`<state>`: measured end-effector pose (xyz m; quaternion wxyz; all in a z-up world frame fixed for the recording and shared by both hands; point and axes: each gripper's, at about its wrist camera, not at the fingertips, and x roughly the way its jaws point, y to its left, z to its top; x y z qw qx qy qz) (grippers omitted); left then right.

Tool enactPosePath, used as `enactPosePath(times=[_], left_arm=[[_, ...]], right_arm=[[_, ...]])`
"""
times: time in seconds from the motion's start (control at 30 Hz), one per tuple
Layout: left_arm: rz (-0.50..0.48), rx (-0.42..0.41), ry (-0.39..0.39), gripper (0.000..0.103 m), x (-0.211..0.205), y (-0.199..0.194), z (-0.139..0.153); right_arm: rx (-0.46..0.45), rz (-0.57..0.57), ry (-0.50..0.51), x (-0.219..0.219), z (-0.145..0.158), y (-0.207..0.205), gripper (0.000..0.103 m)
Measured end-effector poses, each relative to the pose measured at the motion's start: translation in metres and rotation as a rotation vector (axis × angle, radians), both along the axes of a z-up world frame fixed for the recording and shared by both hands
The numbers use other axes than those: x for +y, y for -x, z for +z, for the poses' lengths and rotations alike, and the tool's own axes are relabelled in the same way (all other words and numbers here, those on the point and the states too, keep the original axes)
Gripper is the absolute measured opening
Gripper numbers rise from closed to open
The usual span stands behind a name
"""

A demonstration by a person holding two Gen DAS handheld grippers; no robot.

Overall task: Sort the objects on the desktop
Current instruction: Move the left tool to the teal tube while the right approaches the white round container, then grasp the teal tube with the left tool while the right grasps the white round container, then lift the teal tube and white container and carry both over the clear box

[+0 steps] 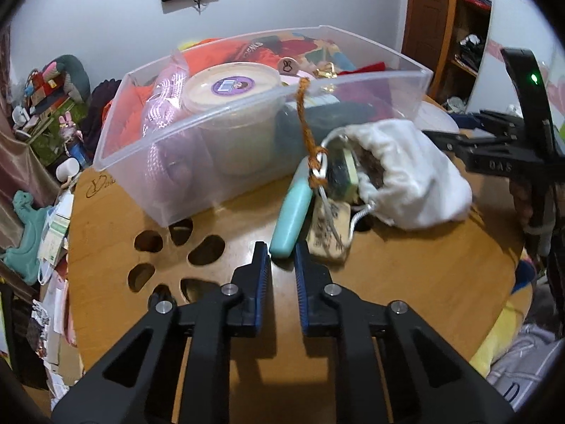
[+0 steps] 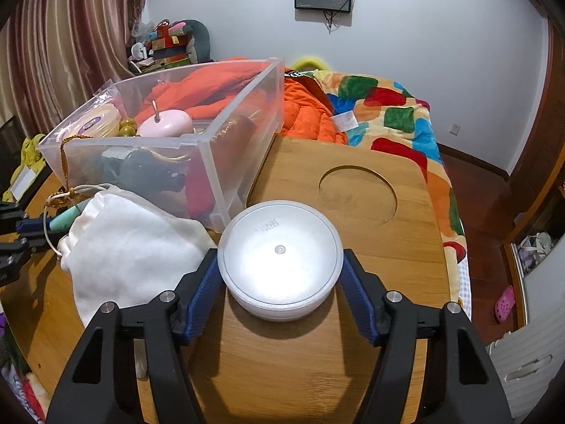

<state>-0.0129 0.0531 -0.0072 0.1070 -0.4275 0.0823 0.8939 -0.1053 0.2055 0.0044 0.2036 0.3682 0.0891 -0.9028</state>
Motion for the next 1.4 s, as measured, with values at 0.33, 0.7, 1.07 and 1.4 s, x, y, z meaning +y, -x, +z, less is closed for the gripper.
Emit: enactPosePath(times=[0.33, 0.7, 1.07, 1.4], left_arm=[[0.015, 0.001, 0.029, 0.027, 0.006, 0.016, 0.002], [-0.013, 0.015, 0.032, 0.031, 0.019, 0.042, -0.002], [0.05, 0.032, -0.036, 0.013, -0.002, 0.016, -0.002], [0.157, 0.082, -0.109, 0.013, -0.036, -0.014, 0.015]], right_arm=[[-0.009, 0.009, -0.004, 0.0, 0.001, -0.001, 0.063], [-0.039, 0.01, 0.023, 0.001, -0.002, 0.009, 0.063], [-0.014, -0.01, 0.067, 0.015, 0.008, -0.005, 0.062], [0.013, -0.001, 0.125, 0.013, 0.029, -0.022, 0.062]])
